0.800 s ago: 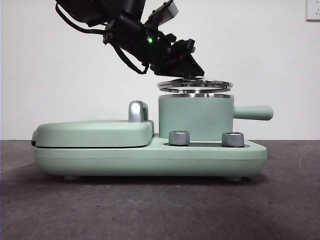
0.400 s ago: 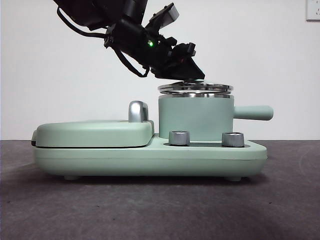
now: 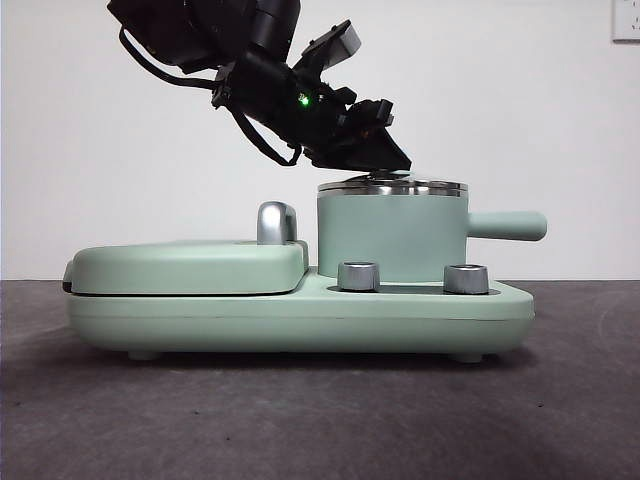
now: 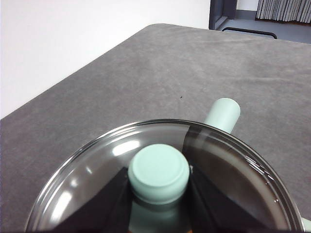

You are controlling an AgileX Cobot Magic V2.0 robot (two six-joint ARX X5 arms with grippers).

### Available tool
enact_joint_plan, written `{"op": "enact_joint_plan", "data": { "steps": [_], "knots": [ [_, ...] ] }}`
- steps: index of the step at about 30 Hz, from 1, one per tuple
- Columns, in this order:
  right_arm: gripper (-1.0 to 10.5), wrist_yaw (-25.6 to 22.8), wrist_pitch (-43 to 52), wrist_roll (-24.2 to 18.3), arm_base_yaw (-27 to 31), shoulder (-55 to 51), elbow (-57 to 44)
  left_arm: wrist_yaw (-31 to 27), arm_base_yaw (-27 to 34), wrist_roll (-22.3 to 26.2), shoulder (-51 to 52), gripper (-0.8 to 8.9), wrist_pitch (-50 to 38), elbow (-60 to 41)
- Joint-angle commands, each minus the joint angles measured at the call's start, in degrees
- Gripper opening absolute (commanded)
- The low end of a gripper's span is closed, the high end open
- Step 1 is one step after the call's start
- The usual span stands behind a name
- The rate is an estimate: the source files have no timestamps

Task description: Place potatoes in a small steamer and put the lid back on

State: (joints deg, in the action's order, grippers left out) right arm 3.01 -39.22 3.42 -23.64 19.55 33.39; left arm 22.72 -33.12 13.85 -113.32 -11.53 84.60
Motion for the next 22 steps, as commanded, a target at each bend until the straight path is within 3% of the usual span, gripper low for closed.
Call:
{"op": "enact_joint_plan", "data": {
  "steps": [1, 4, 10, 22],
  "knots": [
    [2.3, -0.1, 0.5, 0.2, -0.4, 0.1, 0.3, 0.4, -0.3, -0.5, -1.4, 0.13, -0.6, 2.1],
    [2.3, -0.1, 0.5, 0.2, -0.4, 0.1, 0.3, 0.4, -0.3, -1.6, -1.4, 0.51, -0.4, 2.1],
    [2.3, -0.1, 0.5, 0.2, -0.4, 0.1, 0.3, 0.4, -0.3, -7.4, -1.2, 2.91, -0.3, 2.1],
    [2.3, -0.1, 0.6, 0.2, -0.4, 0.1, 0.3, 0.6, 0.5, -9.0, 6.1, 2.88, 9.2, 2.1]
  ]
}}
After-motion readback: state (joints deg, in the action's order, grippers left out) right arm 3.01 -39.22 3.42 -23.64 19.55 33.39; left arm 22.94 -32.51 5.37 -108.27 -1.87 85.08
